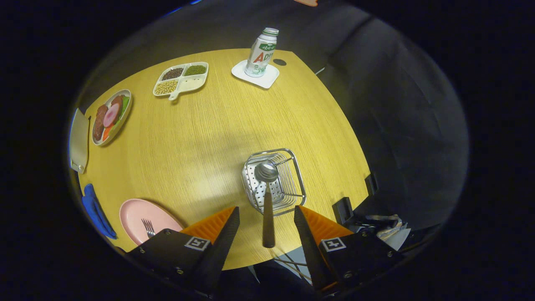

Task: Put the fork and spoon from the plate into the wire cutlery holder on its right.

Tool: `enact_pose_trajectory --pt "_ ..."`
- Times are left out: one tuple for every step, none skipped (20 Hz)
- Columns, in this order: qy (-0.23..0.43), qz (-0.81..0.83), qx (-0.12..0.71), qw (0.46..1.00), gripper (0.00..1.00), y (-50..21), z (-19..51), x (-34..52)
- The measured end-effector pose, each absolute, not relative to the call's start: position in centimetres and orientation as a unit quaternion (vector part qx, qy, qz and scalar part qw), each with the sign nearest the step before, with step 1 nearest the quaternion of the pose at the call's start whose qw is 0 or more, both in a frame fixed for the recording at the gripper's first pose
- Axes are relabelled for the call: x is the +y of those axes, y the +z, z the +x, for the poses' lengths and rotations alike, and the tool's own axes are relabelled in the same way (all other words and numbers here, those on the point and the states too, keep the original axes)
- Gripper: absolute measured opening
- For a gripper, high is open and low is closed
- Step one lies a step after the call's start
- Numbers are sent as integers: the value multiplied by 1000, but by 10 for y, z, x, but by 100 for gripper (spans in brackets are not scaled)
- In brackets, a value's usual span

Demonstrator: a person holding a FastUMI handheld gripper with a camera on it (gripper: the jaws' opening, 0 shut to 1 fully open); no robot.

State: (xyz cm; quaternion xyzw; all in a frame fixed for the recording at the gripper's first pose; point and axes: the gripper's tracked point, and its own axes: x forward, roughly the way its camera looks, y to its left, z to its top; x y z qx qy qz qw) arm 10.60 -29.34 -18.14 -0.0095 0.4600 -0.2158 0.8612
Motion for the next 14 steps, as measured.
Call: enact_pose_trajectory --pt "-216 -7 454 864 82 -179 107 -292" --pt "-216 -6 450 866 82 -177 107 -291" --pt "-217 -6 445 869 82 -174 107 -290" --pt "-217 -7 436 874 82 -170 108 -289" --pt "-216 -8 420 881 82 -163 111 -287" --pt "-215 -9 400 891 82 -156 114 -285" --pt "-214 -12 377 901 82 -147 117 -283" --pt "-212 -12 350 913 82 -135 119 -281" --pt "-209 -11 319 924 82 -122 121 -276" --pt "-205 -8 286 936 82 -110 123 -273" --pt "-202 -5 249 947 82 -93 124 -269" --pt "-199 -2 212 957 81 -76 123 -264" --pt "-195 2 175 965 81 -58 122 -259" --pt "-189 5 137 972 82 -38 121 -254"
